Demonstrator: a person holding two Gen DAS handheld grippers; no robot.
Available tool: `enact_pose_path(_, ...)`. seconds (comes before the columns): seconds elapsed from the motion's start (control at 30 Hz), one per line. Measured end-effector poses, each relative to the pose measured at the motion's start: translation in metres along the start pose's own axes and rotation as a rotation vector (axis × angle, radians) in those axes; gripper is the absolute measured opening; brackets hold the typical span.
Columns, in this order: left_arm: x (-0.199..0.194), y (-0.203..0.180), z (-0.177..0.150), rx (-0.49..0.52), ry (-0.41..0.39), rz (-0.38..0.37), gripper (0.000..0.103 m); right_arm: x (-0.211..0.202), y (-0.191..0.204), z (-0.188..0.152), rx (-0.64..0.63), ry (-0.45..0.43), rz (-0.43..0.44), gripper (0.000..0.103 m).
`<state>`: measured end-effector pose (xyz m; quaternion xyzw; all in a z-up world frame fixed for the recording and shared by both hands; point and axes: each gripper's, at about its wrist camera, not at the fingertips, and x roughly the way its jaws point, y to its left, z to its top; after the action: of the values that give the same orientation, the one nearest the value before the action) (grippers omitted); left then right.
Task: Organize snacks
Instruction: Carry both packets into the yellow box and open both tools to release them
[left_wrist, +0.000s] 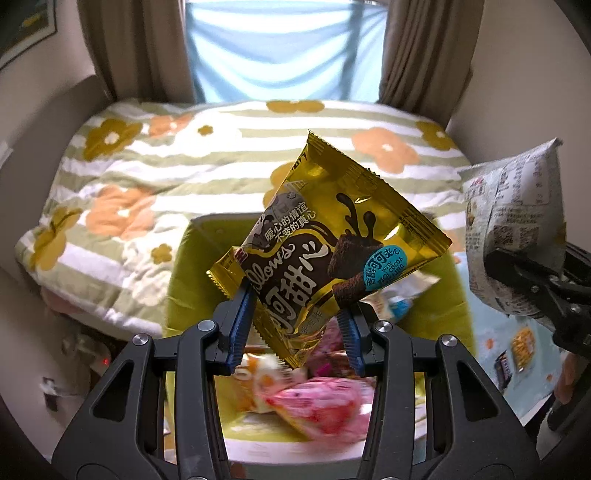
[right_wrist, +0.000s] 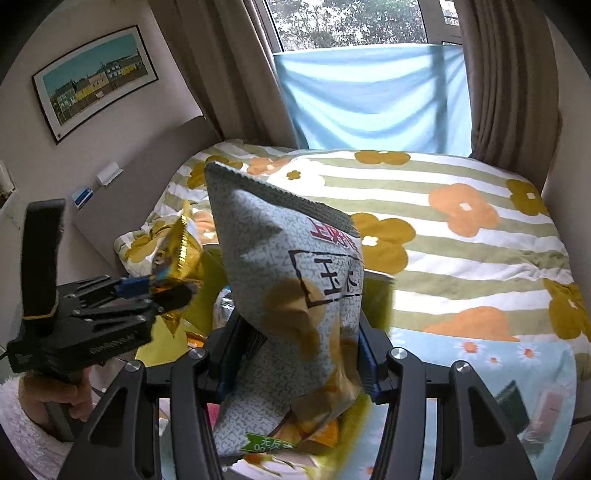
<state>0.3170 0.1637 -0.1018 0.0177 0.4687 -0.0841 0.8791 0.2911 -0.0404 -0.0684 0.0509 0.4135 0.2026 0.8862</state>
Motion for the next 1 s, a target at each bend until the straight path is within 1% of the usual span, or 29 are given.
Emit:
enact_pose_path(0.13, 0.023, 0.012, 0.001, 0.037, 0.049, -0.016, 0.039, 0.021, 0.008, 0.001, 0.029, 0.022, -0.022, 0.049)
enact_pose_path(0.2, 0.034, 0.015, 0.002, 0.058, 0.068, -0.046, 0.039, 0.024, 0.010, -0.001, 0.048, 0.029, -0.035, 0.049)
enact_pose_path(0.3, 0.044, 0.012, 0.005, 0.094, 0.084, -0.092, 0.040, 0.031, 0.009, -0.005, 0.085, 0.044, -0.061, 0.049)
enact_pose_path(0.37, 0.048, 0.007, 0.006, 0.121, 0.083, -0.097, 0.040, 0.031, 0.008, -0.007, 0.105, 0.053, -0.080, 0.049)
enact_pose_path(0.4, 0.049, 0.004, 0.006, 0.135, 0.082, -0.108, 0.046, 0.032, 0.008, -0.007, 0.112, 0.057, -0.087, 0.049)
enact_pose_path(0.43, 0.050, 0.002, 0.006, 0.143, 0.079, -0.113, 0.056, 0.032, 0.007, -0.007, 0.119, 0.062, -0.094, 0.049)
enact_pose_path(0.47, 0.051, 0.003, 0.006, 0.147, 0.076, -0.104, 0.090, 0.033, 0.007, -0.006, 0.125, 0.066, -0.100, 0.049)
enact_pose_path(0.5, 0.052, 0.005, 0.006, 0.144, 0.068, -0.096, 0.103, 0.034, 0.005, -0.006, 0.128, 0.070, -0.105, 0.049)
enact_pose_path(0.57, 0.049, 0.011, 0.004, 0.130, 0.051, -0.094, 0.103, 0.035, 0.003, -0.007, 0.135, 0.075, -0.113, 0.049)
enact_pose_path(0.7, 0.047, 0.028, -0.002, 0.097, 0.071, -0.086, 0.103, 0.038, 0.001, -0.011, 0.143, 0.092, -0.104, 0.049)
enact_pose_path(0.9, 0.039, 0.047, -0.012, 0.082, 0.069, -0.033, 0.103, 0.045, 0.002, -0.017, 0.143, 0.129, -0.087, 0.049)
enact_pose_path(1.0, 0.036, 0.052, -0.013, 0.072, 0.058, -0.032, 0.103, 0.044, 0.001, -0.022, 0.147, 0.155, -0.085, 0.049)
